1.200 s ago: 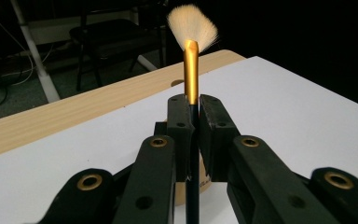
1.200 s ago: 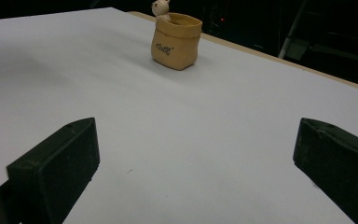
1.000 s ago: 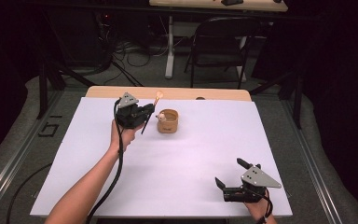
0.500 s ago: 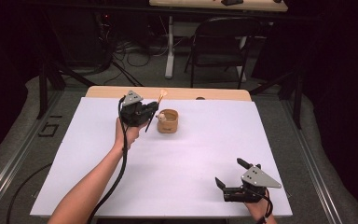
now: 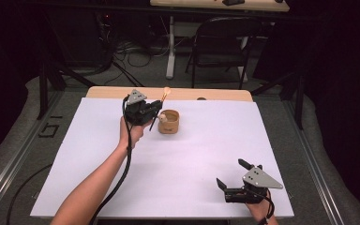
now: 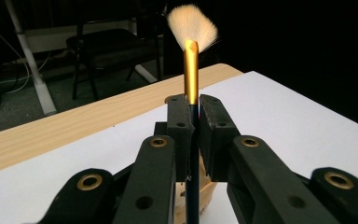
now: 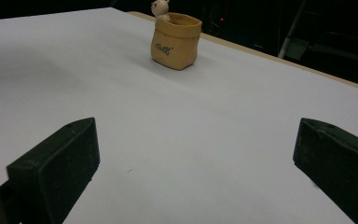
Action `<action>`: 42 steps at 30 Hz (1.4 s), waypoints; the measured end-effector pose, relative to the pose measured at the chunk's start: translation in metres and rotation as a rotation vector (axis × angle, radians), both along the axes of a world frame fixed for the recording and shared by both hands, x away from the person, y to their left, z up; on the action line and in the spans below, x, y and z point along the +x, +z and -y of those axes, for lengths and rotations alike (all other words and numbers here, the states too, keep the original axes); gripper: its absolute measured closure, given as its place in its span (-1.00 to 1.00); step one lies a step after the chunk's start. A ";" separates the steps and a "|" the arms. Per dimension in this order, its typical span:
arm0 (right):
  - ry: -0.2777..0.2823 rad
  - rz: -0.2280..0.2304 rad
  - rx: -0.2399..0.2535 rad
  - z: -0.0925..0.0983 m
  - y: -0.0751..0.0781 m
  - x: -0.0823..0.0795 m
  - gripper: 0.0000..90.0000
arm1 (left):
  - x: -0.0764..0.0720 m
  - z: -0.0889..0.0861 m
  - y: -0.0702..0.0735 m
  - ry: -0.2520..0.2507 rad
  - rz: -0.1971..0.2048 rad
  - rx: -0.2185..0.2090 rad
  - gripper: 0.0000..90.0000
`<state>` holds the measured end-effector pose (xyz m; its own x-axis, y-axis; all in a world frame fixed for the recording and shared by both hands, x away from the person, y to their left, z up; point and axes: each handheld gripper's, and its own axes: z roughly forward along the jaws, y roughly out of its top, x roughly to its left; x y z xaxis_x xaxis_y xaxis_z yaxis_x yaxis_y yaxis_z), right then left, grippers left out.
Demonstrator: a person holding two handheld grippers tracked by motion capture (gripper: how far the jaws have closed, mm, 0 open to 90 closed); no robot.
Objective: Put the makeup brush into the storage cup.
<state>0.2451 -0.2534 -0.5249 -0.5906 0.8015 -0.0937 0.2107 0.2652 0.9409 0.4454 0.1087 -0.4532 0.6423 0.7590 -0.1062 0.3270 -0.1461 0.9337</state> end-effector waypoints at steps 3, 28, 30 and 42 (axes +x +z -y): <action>0.001 -0.001 0.000 0.000 0.000 0.000 -1.00 | 0.001 0.002 0.000 -0.002 -0.001 0.002 0.85; 0.001 -0.006 -0.001 0.001 0.000 0.000 -1.00 | 0.015 0.021 0.000 -0.012 0.002 -0.012 0.85; 0.001 -0.006 0.000 0.001 0.000 0.000 -1.00 | 0.016 0.022 0.000 -0.016 0.006 -0.008 0.85; -0.002 0.003 0.009 0.001 0.000 0.000 -1.00 | 0.022 0.030 -0.001 -0.030 0.012 0.005 0.85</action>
<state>0.2450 -0.2546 -0.5249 -0.5886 0.8036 -0.0881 0.2082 0.2560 0.9440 0.4677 0.0786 -0.4543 0.6662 0.7398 -0.0946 0.3111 -0.1603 0.9368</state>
